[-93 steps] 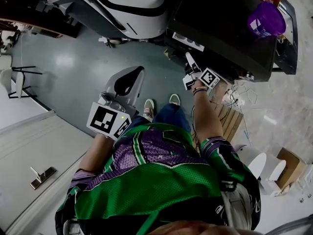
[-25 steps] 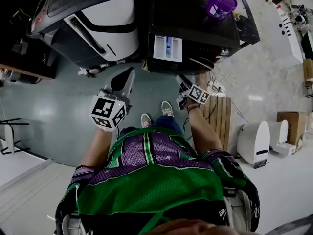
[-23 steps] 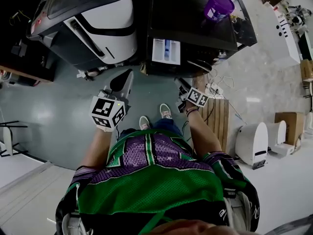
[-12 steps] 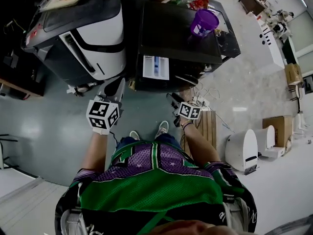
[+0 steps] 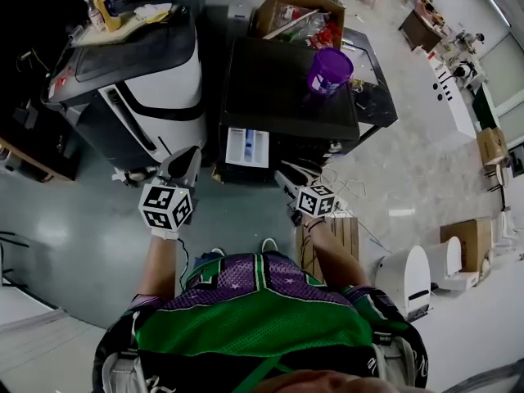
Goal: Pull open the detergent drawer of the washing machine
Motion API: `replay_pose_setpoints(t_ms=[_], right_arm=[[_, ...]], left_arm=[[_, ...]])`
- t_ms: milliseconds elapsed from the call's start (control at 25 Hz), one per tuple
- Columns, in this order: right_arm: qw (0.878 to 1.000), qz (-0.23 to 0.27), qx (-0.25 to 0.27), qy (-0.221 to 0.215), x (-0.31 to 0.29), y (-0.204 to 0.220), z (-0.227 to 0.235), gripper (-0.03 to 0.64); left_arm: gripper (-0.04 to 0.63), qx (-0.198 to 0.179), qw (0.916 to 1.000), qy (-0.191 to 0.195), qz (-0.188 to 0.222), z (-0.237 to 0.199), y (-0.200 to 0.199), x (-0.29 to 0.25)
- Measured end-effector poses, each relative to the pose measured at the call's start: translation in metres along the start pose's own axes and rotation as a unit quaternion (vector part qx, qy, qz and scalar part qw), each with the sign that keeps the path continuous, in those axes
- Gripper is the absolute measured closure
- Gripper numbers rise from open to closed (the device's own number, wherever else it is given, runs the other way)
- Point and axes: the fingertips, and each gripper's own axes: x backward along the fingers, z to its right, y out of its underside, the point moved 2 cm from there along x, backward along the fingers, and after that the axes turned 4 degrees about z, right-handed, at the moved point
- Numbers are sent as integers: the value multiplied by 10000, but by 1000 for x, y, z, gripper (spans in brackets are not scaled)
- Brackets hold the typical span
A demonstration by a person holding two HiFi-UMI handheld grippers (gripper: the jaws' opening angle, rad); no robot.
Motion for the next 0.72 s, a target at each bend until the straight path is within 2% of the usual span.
replay_pose_setpoints(t_ms=[80, 240, 320, 560, 720], right_arm=[[9996, 148, 252, -39, 5, -26, 2, 433], [9960, 98, 893, 13, 11, -64, 0, 434], [9941, 118, 1081, -39, 15, -81, -6, 434], [9912, 656, 1134, -175, 31, -151, -31, 433], [9887, 978, 1137, -69, 45, -194, -43, 433]], left_arm=[[580, -33, 10000, -28, 63, 8, -7, -9], [580, -486, 9988, -79, 49, 26, -19, -25], [579, -439, 9990, 9, 111, 36, -28, -31], [580, -428, 9985, 86, 329, 51, -63, -42], [580, -435, 9977, 115, 502, 57, -83, -40]])
